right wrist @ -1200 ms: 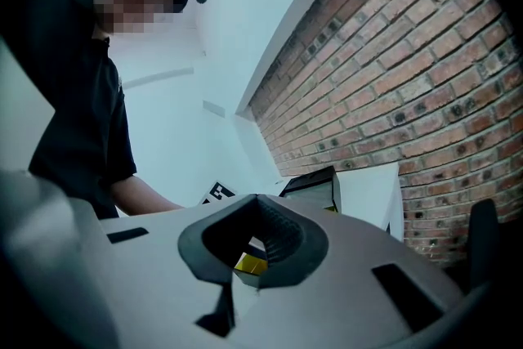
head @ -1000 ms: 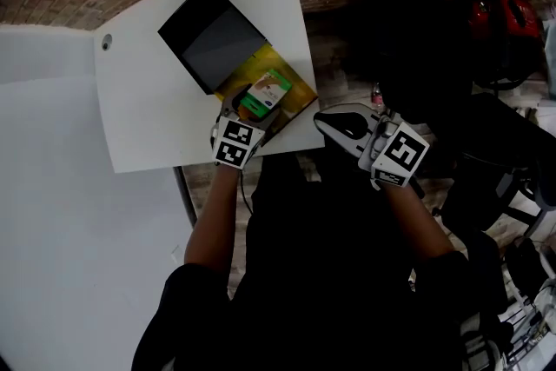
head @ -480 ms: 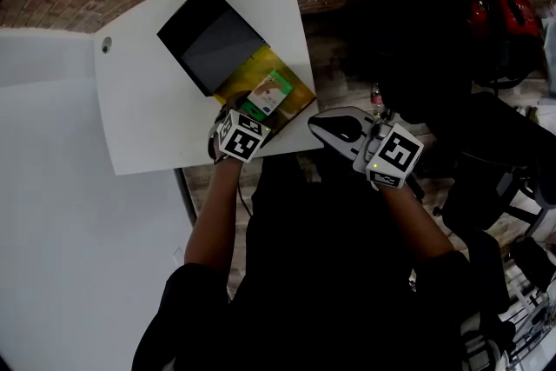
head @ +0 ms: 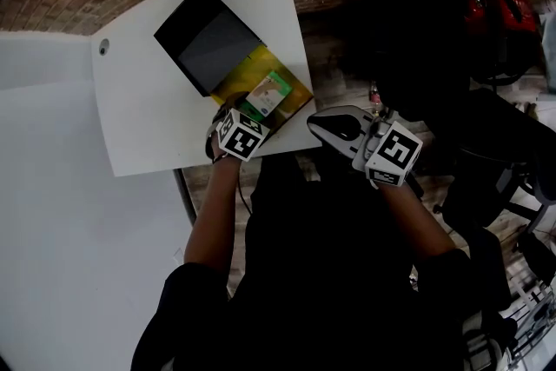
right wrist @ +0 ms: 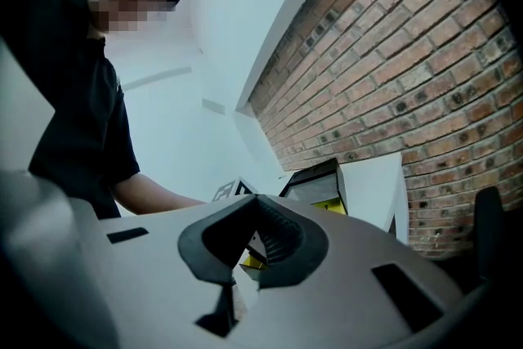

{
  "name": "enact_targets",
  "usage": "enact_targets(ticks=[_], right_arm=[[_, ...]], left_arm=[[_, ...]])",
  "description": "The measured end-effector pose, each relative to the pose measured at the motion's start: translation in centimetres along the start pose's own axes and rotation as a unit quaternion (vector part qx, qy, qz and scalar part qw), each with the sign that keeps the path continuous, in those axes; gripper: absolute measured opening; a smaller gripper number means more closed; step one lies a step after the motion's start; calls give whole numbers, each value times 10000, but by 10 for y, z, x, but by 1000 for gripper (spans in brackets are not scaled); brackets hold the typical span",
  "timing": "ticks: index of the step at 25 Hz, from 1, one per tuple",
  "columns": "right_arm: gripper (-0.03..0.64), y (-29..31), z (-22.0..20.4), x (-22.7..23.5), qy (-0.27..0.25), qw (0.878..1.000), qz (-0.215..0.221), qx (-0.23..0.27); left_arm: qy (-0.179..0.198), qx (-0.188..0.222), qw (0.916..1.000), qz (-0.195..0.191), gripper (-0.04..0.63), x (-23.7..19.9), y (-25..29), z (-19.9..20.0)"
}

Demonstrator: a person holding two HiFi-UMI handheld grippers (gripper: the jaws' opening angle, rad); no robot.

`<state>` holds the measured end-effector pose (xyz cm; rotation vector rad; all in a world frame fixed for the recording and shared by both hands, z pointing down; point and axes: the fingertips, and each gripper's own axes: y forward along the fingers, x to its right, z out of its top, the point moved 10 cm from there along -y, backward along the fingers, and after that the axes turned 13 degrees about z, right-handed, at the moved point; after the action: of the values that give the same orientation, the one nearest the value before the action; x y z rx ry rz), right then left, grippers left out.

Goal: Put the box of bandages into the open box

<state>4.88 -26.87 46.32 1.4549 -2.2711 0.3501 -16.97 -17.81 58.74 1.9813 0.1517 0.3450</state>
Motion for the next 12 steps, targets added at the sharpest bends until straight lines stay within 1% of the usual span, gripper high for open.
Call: enact_targets(ticks=[5,12], right_arm=[[6,3,-1,0,22,10000,61,32],[6,2,6,4,30,9999,68,97]], left_arm=[[8,59,9999,-115,370,1,-1,-1],[-178,302,9993,-151,370,-7,-10,0]])
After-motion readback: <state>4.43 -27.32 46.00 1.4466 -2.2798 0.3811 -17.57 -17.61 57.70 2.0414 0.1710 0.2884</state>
